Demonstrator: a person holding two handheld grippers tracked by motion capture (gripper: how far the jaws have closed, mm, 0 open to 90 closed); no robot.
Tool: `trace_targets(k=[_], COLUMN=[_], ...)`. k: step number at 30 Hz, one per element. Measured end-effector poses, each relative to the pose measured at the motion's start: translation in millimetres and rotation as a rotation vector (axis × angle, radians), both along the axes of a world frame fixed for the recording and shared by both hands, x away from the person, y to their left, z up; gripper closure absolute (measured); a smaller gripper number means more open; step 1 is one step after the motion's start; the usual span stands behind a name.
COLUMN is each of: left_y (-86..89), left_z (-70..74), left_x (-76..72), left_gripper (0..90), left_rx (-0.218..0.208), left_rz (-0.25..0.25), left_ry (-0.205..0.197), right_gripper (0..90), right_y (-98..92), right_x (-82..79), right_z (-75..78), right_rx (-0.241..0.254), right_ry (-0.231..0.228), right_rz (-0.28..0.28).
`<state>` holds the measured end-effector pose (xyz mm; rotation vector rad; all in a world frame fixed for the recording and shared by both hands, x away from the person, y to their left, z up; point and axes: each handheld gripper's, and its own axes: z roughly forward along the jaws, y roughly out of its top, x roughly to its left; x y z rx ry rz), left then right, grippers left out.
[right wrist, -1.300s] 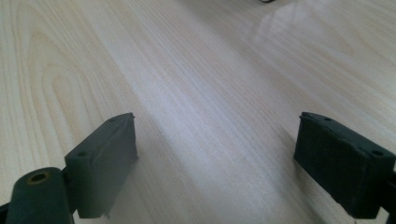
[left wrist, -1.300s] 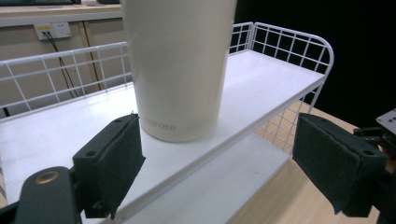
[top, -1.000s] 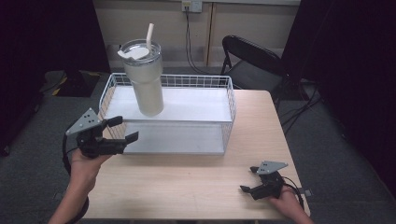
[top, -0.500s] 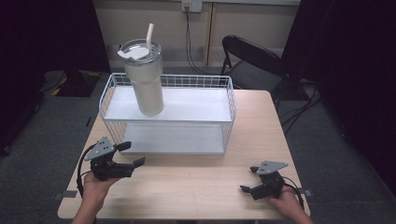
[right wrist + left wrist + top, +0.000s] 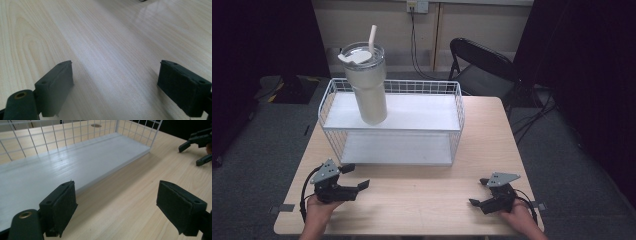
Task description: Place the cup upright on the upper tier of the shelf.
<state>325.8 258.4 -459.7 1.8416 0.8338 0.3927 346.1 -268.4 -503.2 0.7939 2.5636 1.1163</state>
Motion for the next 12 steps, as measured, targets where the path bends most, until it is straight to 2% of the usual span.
trace_targets(k=[3, 5, 7, 8, 11, 12], left_y=[-0.3, -0.5, -1.0, -1.0, -2.4, -2.4], left_z=[-7.4, -11.5, -15.3, -15.3, -18.6, -18.6], left_x=[-0.5, -0.8, -0.6, -0.6, -2.3, -2.3], left_gripper=[15.7, 15.7, 15.7, 15.7, 15.7, 15.7], left_rx=[0.013, 0.045, 0.052, 0.052, 0.100, 0.100], left_rz=[-0.005, -0.003, -0.013, -0.013, -0.005, -0.005], left_ry=[0.026, 0.034, 0.059, 0.059, 0.098, 0.098], right_gripper=[12.4, 12.5, 12.4, 12.4, 12.4, 12.4], right_y=[0.0, 0.0, 0.0, 0.0, 0.0, 0.0], right_x=[0.0, 0.0, 0.0, 0.0, 0.0, 0.0], right_z=[0.0, 0.0, 0.0, 0.0, 0.0, 0.0], right_rx=[0.000, -0.001, 0.000, 0.000, 0.000, 0.000], right_ry=[0.000, 0.000, 0.001, 0.000, 0.000, 0.000], right_rz=[0.000, 0.001, 0.000, 0.001, 0.000, 0.000])
